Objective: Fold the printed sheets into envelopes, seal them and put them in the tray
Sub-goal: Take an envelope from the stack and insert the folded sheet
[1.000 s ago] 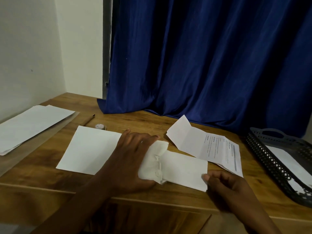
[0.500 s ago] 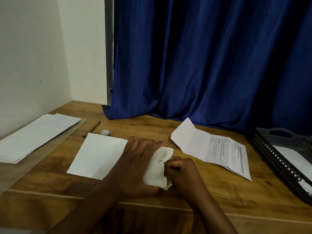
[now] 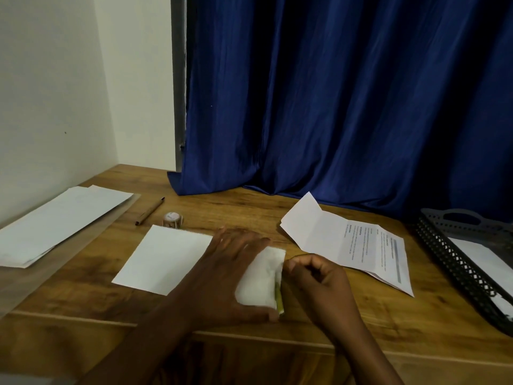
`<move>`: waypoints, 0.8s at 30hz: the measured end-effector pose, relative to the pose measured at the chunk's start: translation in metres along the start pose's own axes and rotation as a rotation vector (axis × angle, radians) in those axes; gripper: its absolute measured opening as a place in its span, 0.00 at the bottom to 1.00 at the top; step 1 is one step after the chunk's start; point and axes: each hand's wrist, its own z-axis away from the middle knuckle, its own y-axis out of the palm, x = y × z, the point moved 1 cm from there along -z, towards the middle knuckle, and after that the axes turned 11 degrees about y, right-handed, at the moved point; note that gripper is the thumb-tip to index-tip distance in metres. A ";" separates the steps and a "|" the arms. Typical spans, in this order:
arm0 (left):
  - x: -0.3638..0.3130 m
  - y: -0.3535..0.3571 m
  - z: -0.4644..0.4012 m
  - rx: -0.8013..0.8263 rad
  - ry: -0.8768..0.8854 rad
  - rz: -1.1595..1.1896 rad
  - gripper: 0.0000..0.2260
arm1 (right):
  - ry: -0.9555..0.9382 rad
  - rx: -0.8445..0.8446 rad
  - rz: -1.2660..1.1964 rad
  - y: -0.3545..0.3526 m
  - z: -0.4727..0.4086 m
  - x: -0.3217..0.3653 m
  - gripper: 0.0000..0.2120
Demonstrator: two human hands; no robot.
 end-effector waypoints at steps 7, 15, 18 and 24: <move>0.013 0.019 -0.001 0.316 -0.034 -0.053 0.28 | -0.052 -0.026 0.203 -0.009 0.001 -0.010 0.08; 0.013 0.020 0.000 0.218 -0.097 0.033 0.28 | -0.301 0.289 0.881 0.012 0.014 -0.008 0.33; 0.007 0.012 0.003 -0.005 -0.152 0.143 0.26 | -0.278 0.369 0.933 0.012 0.013 -0.005 0.34; 0.003 -0.018 0.019 -0.131 -0.144 0.114 0.27 | -0.258 0.408 1.006 0.008 0.016 -0.002 0.45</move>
